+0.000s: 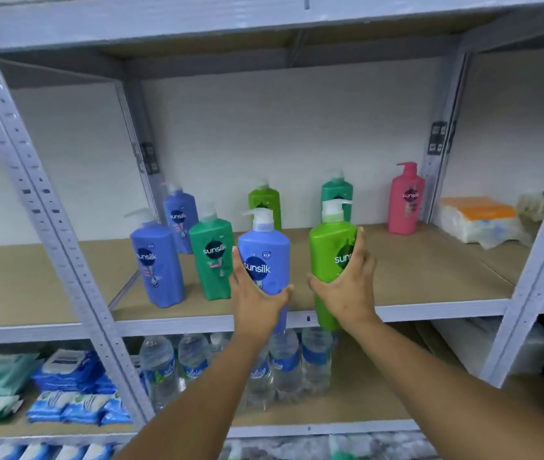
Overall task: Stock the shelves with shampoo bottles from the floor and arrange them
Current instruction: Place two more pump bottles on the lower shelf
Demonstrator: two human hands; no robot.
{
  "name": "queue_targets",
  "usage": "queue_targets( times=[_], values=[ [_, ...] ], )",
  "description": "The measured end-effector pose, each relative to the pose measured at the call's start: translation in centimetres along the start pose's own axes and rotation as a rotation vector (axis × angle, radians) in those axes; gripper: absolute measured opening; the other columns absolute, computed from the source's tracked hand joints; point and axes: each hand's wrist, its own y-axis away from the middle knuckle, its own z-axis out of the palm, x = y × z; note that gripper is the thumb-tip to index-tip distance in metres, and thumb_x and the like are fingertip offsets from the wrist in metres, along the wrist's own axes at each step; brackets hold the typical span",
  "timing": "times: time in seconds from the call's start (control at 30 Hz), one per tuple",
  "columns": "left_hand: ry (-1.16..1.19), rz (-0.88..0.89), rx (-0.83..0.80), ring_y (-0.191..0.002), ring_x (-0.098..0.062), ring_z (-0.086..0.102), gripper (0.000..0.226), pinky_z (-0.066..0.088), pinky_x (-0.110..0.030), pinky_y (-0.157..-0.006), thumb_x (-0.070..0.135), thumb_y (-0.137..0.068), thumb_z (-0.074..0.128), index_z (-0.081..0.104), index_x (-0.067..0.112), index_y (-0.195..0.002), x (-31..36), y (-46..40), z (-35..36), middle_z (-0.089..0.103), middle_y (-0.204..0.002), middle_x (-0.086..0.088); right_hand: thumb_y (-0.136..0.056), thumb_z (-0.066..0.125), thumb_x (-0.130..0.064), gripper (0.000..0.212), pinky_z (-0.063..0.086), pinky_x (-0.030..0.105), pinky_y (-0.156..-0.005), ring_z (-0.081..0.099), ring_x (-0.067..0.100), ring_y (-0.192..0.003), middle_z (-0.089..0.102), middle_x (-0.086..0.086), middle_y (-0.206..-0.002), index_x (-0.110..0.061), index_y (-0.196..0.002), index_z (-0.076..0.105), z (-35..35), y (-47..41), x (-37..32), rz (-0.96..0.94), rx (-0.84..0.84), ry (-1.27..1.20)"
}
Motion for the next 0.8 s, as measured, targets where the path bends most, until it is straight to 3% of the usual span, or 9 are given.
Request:
queue_targets(
  times=[0.27, 0.47, 0.57, 0.67, 0.8],
  values=[
    [0.042, 0.046, 0.058, -0.134, -0.019, 0.031, 0.123, 0.020, -0.018, -0.106, 0.024, -0.063, 0.087, 0.002, 0.019, -0.152, -4.5, -5.3, 4.7, 0.025, -0.148, -0.009, -0.061, 0.087, -0.035, 0.126, 0.039, 0.036, -0.097, 0.042, 0.030, -0.117, 0.033, 0.016, -0.130, -0.028, -0.151, -0.002, 5.7, -4.5, 3.8, -0.045, 0.061, -0.048],
    [-0.002, 0.076, 0.143, -0.139, -0.024, 0.025, 0.123, 0.022, -0.030, -0.115, 0.031, -0.063, 0.085, 0.000, 0.017, -0.151, -6.4, -6.9, 6.4, 0.020, -0.152, -0.010, -0.059, 0.085, -0.044, 0.128, 0.042, 0.050, -0.099, 0.044, 0.038, -0.117, 0.038, 0.022, -0.130, -0.033, -0.149, -0.006, 8.1, -5.6, 5.9, -0.112, 0.165, 0.026],
    [-0.023, 0.085, 0.153, -0.138, -0.025, 0.024, 0.124, 0.019, -0.029, -0.113, 0.036, -0.065, 0.084, -0.006, 0.024, -0.150, -7.0, -7.2, 6.9, 0.018, -0.152, -0.013, -0.060, 0.084, -0.045, 0.128, 0.040, 0.050, -0.100, 0.041, 0.037, -0.117, 0.041, 0.022, -0.130, -0.027, -0.150, -0.006, 8.6, -6.2, 6.2, -0.116, 0.191, 0.061],
    [-0.052, 0.096, 0.159, -0.139, -0.027, 0.022, 0.124, 0.020, -0.038, -0.117, 0.040, -0.066, 0.082, -0.014, 0.032, -0.145, -7.3, -7.4, 7.2, 0.016, -0.152, -0.012, -0.060, 0.084, -0.046, 0.127, 0.039, 0.049, -0.100, 0.041, 0.038, -0.116, 0.041, 0.023, -0.129, -0.026, -0.149, -0.004, 9.2, -6.6, 6.4, -0.126, 0.197, 0.066],
    [-0.086, 0.089, 0.158, -0.138, -0.029, 0.025, 0.125, 0.026, -0.047, -0.114, 0.043, -0.067, 0.081, -0.016, 0.035, -0.145, -7.4, -7.6, 7.3, 0.017, -0.151, -0.012, -0.061, 0.085, -0.044, 0.125, 0.041, 0.049, -0.100, 0.044, 0.038, -0.119, 0.037, 0.022, -0.133, -0.035, -0.147, -0.006, 9.5, -6.8, 6.5, -0.123, 0.186, 0.035]
  ],
)
